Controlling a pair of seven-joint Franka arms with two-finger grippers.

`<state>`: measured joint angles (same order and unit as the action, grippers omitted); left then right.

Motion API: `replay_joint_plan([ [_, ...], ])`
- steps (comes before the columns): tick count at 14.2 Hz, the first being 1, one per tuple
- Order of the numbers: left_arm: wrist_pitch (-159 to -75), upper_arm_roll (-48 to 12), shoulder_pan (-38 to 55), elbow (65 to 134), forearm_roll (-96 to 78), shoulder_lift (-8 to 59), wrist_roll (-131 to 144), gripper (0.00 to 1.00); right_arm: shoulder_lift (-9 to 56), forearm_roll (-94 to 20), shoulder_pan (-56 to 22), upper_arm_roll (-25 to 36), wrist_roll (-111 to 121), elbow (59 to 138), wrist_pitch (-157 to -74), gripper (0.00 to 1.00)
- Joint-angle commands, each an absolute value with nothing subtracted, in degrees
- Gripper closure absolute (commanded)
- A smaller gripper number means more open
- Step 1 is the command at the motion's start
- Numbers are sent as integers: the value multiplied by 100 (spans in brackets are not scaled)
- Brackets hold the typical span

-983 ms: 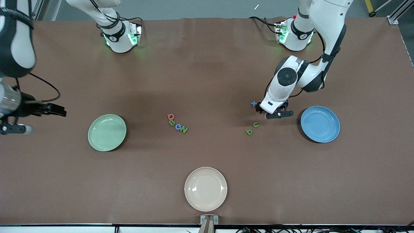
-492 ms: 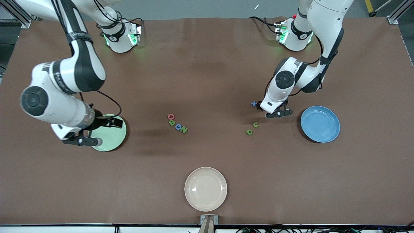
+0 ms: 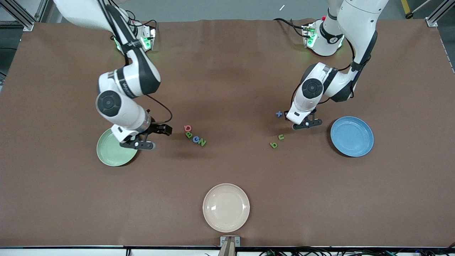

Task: Sort upper and lower case letters into plates
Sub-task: 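Grasp the blue m with the left gripper while the right gripper lowers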

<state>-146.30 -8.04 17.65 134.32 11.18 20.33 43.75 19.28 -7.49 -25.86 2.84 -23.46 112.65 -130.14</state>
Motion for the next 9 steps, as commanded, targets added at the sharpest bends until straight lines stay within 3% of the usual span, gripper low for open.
replay_joint_plan([
  [1,-14757,-817,1767,13465,1257,2118,4544,42,1906,-826,-3013,343,-2539,11846,-13805,0],
  [6,-14888,-817,1775,13474,1248,2153,4729,75,2662,-826,-3392,352,-2821,11892,-14816,1],
  [8,-14915,-817,1767,13465,1257,2136,4737,85,2803,-826,-3559,352,-2943,11892,-14985,3],
  [9,-14906,-817,1767,13465,1248,2092,4737,85,2812,-826,-3586,352,-2970,11892,-14985,3],
])
